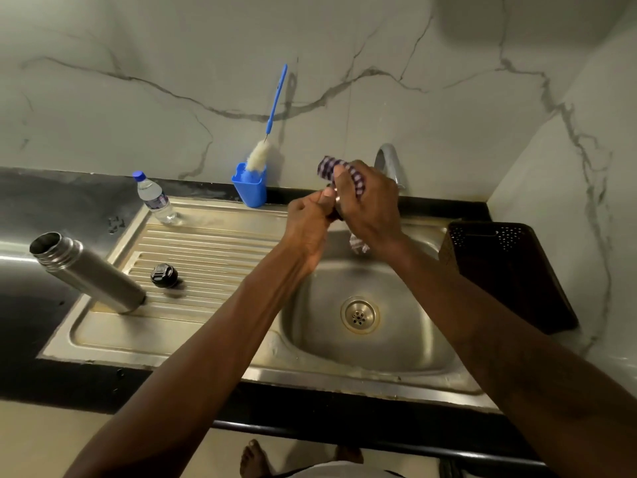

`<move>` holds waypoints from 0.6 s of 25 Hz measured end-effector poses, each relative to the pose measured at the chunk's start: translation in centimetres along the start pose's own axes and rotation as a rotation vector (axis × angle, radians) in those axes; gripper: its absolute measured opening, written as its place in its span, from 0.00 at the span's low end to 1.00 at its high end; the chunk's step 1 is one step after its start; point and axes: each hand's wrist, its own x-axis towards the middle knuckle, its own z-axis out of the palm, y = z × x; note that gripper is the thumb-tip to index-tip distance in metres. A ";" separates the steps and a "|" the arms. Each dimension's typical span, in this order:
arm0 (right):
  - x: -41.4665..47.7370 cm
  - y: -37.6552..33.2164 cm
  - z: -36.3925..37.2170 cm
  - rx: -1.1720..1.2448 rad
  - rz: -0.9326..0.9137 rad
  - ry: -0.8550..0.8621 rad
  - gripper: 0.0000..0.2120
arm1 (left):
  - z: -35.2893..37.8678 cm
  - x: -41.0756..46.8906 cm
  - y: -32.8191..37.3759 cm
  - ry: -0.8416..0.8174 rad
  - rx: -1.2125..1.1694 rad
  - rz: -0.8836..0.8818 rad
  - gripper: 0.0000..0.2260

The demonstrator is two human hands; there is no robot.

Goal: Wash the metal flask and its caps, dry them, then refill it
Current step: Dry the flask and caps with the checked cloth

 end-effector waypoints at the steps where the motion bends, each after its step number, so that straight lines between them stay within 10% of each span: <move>1: 0.9 -1.0 -0.3 0.029 0.139 -0.051 0.23 | -0.2 0.2 -0.1 0.000 -0.010 0.041 0.13; 8: 2.7 -1.8 1.3 0.512 1.024 -0.047 0.22 | -2.1 1.0 0.2 -0.099 -0.229 0.006 0.15; 15: 1.4 -2.3 1.5 0.814 0.920 -0.125 0.27 | -2.1 1.5 0.8 0.097 -0.331 -0.180 0.15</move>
